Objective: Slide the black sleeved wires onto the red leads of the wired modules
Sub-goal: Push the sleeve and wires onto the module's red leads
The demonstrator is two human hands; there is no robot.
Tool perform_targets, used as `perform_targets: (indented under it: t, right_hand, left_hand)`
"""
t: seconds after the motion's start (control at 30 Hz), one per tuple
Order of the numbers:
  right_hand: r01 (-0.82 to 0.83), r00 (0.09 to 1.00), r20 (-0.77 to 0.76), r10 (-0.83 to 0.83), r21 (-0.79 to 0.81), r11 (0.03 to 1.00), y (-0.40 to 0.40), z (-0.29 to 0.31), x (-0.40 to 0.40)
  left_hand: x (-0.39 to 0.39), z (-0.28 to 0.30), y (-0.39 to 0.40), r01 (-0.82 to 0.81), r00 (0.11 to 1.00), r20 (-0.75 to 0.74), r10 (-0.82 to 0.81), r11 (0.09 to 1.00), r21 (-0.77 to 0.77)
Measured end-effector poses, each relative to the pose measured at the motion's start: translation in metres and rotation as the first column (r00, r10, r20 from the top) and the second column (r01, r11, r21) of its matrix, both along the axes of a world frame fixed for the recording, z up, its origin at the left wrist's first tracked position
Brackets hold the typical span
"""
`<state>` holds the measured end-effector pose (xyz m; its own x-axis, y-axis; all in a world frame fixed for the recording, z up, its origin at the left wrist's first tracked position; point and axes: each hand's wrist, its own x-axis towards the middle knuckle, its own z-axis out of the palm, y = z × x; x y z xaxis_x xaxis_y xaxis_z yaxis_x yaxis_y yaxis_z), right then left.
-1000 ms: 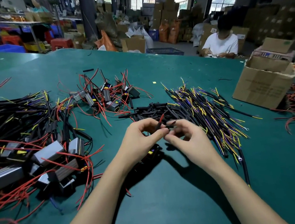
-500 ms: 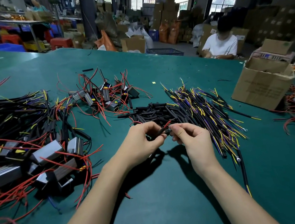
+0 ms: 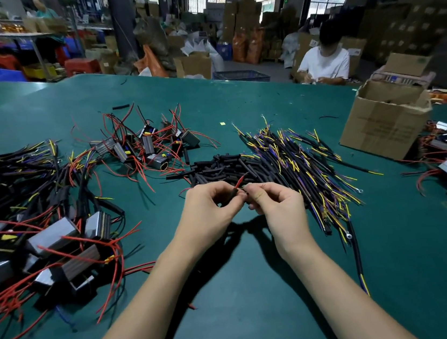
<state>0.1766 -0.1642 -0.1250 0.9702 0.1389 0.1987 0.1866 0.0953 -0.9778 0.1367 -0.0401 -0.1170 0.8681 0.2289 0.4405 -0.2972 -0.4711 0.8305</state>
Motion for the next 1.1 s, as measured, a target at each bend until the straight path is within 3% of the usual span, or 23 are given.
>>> perform_targets:
  t: [0.1, 0.17, 0.2, 0.27, 0.33, 0.57, 0.63, 0.8, 0.87, 0.93, 0.97, 1.03, 1.1]
  right_hand:
    - [-0.001, 0.999, 0.049, 0.007, -0.124, 0.992, -0.008, 0.005, 0.005]
    - [0.215, 0.967, 0.189, -0.170, -0.251, 0.944, -0.022, 0.009, 0.014]
    - [0.370, 0.918, 0.275, -0.285, -0.337, 0.866, -0.031, 0.010, 0.019]
    - [0.601, 0.799, 0.422, -0.428, -0.546, 0.583, -0.046, 0.009, 0.024]
    - [0.621, 0.774, 0.466, -0.429, -0.691, 0.370, -0.054, 0.003, 0.028]
    - [0.570, 0.782, 0.517, -0.348, -0.820, 0.061, -0.053, 0.001, 0.031]
    - [0.569, 0.784, 0.506, -0.359, -0.817, 0.092, -0.053, 0.002, 0.031]
    - [0.596, 0.779, 0.398, -0.485, -0.710, 0.375, -0.058, 0.012, 0.032]
    - [0.527, 0.825, 0.303, -0.477, -0.716, 0.458, -0.063, 0.016, 0.034]
    - [0.416, 0.890, 0.161, -0.426, -0.668, 0.617, -0.068, 0.020, 0.034]
    - [0.354, 0.917, 0.067, -0.392, -0.586, 0.729, -0.069, 0.023, 0.034]
    - [0.216, 0.947, -0.175, -0.268, -0.268, 0.939, -0.073, 0.030, 0.033]
    - [0.056, 0.927, -0.375, 0.011, 0.166, 0.985, -0.077, 0.039, 0.031]
  left_hand:
    - [0.002, -0.005, 0.001, -0.031, 1.000, 0.004, 0.030, 0.999, 0.020]
    - [0.004, -0.009, 0.002, -0.038, 0.999, -0.008, 0.038, 0.999, 0.010]
    - [0.004, -0.010, 0.001, -0.034, 0.999, -0.012, 0.034, 0.999, 0.000]
    - [0.004, -0.012, 0.000, -0.032, 0.999, -0.010, 0.032, 0.999, -0.009]
    - [0.004, -0.013, -0.001, -0.037, 0.999, 0.007, 0.037, 0.999, -0.005]
    - [-0.002, -0.009, -0.003, 0.056, 0.995, 0.082, -0.049, 0.995, -0.080]
    - [-0.004, -0.007, -0.005, 0.079, 0.991, 0.117, -0.069, 0.993, -0.086]
    - [-0.006, -0.005, -0.003, 0.043, 0.980, 0.198, -0.030, 0.997, -0.062]
    - [-0.006, -0.006, -0.003, 0.023, 0.978, 0.209, -0.010, 0.998, -0.062]
    - [-0.005, -0.007, -0.002, 0.008, 0.974, 0.228, 0.005, 0.998, -0.055]
    - [-0.005, -0.007, -0.002, -0.003, 0.972, 0.236, 0.014, 0.999, -0.047]
    - [-0.004, -0.009, -0.001, -0.025, 0.969, 0.245, 0.034, 0.999, -0.036]
    - [-0.002, -0.010, -0.001, -0.040, 0.965, 0.258, 0.048, 0.998, -0.039]
